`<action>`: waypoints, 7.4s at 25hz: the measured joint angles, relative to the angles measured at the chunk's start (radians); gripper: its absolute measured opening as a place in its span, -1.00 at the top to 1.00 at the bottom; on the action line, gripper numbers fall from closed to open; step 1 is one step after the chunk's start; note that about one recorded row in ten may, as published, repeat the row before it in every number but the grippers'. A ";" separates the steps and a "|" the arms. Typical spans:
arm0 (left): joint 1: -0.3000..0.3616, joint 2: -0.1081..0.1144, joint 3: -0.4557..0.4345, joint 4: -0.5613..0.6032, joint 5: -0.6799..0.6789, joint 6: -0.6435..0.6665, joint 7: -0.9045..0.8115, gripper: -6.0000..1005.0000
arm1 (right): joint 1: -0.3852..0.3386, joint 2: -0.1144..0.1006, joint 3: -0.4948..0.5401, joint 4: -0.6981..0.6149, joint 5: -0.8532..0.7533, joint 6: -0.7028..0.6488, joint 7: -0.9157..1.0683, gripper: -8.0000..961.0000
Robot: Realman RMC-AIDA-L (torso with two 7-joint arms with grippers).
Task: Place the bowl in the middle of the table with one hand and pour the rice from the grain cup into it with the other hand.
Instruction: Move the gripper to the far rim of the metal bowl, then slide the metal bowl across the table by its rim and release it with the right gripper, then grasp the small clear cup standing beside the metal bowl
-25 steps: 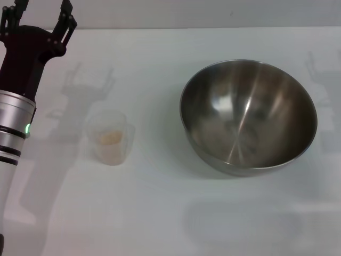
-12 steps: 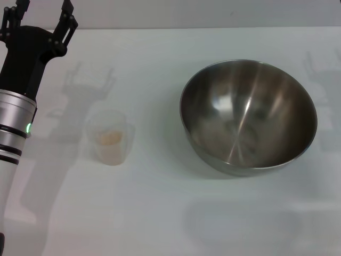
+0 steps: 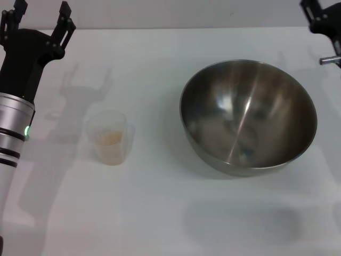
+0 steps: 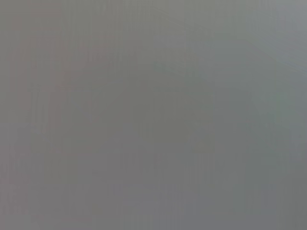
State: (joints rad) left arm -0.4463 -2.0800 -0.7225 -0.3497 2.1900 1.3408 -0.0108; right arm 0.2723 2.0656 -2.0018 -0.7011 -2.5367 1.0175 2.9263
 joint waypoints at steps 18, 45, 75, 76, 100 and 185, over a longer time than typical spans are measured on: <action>0.023 0.000 -0.007 0.002 -0.001 0.016 -0.008 -0.67 | -0.210 0.009 0.322 -1.049 -0.128 -1.600 -0.020 -0.47; 0.014 0.003 -0.009 0.000 -0.001 0.061 -0.005 -0.66 | 0.324 -0.036 0.935 -0.704 -0.094 -2.590 -0.102 -0.45; 0.009 0.003 -0.012 0.009 -0.001 0.063 -0.001 -0.65 | 0.370 -0.027 0.920 -0.489 -0.097 -2.507 -0.138 0.34; 0.009 0.003 -0.012 0.009 -0.001 0.063 -0.001 -0.65 | 0.371 -0.027 0.919 -0.488 -0.097 -2.509 -0.140 0.39; 0.009 0.005 -0.022 0.005 -0.001 0.063 -0.001 -0.65 | 0.351 0.009 0.912 -0.646 -0.054 -2.462 -0.170 0.95; 0.031 0.005 -0.023 0.011 -0.003 0.112 -0.001 -0.62 | 0.131 0.016 0.348 -0.601 0.528 -1.150 -0.877 0.10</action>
State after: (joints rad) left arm -0.4157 -2.0755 -0.7455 -0.3392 2.1873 1.4528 -0.0122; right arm 0.4028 2.0815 -1.6539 -1.3018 -2.0091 -0.1326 2.0494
